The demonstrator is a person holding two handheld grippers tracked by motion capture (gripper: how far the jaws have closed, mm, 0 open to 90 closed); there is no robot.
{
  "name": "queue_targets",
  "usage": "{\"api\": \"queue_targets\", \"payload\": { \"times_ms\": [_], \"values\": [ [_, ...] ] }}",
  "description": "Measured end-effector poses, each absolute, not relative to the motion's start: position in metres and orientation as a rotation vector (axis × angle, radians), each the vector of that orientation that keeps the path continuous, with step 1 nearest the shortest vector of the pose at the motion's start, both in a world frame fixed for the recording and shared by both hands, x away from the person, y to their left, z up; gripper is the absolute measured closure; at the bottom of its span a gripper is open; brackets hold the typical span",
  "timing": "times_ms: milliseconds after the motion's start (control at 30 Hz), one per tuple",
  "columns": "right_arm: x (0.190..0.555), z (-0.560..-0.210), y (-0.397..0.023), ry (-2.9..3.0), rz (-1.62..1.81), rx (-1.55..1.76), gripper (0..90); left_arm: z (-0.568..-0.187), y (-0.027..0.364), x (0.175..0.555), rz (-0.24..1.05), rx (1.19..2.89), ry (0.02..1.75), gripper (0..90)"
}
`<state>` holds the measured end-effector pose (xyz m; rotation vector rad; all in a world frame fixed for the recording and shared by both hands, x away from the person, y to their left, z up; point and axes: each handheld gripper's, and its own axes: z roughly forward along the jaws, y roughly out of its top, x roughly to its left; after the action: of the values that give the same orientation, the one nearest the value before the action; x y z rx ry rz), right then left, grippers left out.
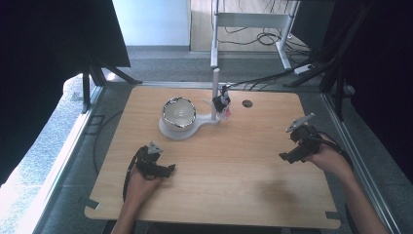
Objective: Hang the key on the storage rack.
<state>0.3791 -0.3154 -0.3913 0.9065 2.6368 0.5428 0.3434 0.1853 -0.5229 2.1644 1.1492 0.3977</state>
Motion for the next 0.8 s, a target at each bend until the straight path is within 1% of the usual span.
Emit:
{"api": "queue_targets", "payload": {
  "times_ms": [433,800],
  "values": [
    [0.365,-0.416,-0.322,2.588,0.600,0.931,1.9,-0.523,0.185,0.343,0.398,2.165,1.146,2.2],
    [0.354,-0.445,-0.317,2.545,0.632,0.962,1.9,-0.523,0.185,0.343,0.399,2.166,1.146,2.2]
  ]
}}
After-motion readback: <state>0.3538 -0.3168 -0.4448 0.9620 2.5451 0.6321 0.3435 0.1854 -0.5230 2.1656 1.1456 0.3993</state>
